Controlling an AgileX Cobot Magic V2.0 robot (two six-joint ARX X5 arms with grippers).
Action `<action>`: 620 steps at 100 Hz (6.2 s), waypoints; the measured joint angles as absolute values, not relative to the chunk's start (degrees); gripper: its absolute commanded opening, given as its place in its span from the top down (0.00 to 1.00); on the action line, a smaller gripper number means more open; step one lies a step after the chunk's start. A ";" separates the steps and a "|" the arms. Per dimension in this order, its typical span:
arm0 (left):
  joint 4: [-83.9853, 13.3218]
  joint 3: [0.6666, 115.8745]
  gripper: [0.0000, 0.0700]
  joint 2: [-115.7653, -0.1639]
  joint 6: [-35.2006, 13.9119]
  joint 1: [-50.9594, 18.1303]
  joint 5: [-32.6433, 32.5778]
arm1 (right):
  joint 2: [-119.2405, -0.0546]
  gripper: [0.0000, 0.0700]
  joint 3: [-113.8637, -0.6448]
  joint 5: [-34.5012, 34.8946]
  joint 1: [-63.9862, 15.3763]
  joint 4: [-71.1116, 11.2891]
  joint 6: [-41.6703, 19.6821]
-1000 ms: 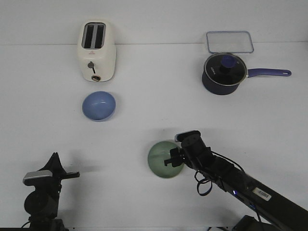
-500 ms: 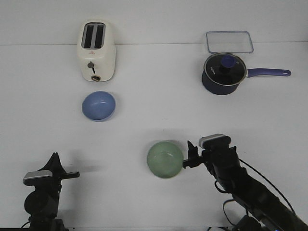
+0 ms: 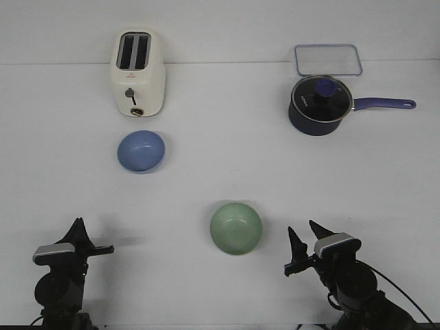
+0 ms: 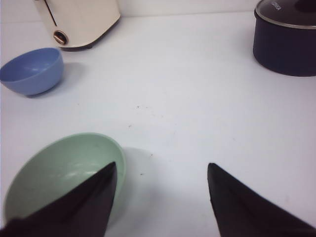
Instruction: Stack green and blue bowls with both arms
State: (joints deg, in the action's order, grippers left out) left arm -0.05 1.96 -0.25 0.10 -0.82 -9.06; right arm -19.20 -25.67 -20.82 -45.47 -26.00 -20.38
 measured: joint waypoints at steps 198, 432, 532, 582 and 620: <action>-10.44 69.06 0.73 -102.69 -16.97 -1.80 6.39 | -19.20 0.45 -25.67 -21.21 -45.47 -24.36 -20.38; -17.02 48.71 0.45 -49.17 -12.86 -36.97 -5.80 | -19.20 0.45 -25.67 -21.26 -45.47 -20.12 -19.03; -13.91 32.58 0.98 -32.10 -16.01 -36.86 -6.09 | -19.20 0.99 -25.67 -21.04 -45.47 -20.03 -18.72; -2.61 21.61 0.98 -18.72 -7.99 -20.27 -5.72 | -19.20 0.99 -25.67 -21.04 -45.47 -20.03 -18.90; 0.19 1.93 0.98 -2.48 -3.38 -1.23 -5.74 | -19.20 0.99 -25.67 -21.04 -45.47 -20.03 -18.90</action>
State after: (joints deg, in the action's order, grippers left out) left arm 0.19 1.93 -2.48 -3.38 -1.23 -5.74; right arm -19.20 -25.67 -21.04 -45.47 -20.03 -18.90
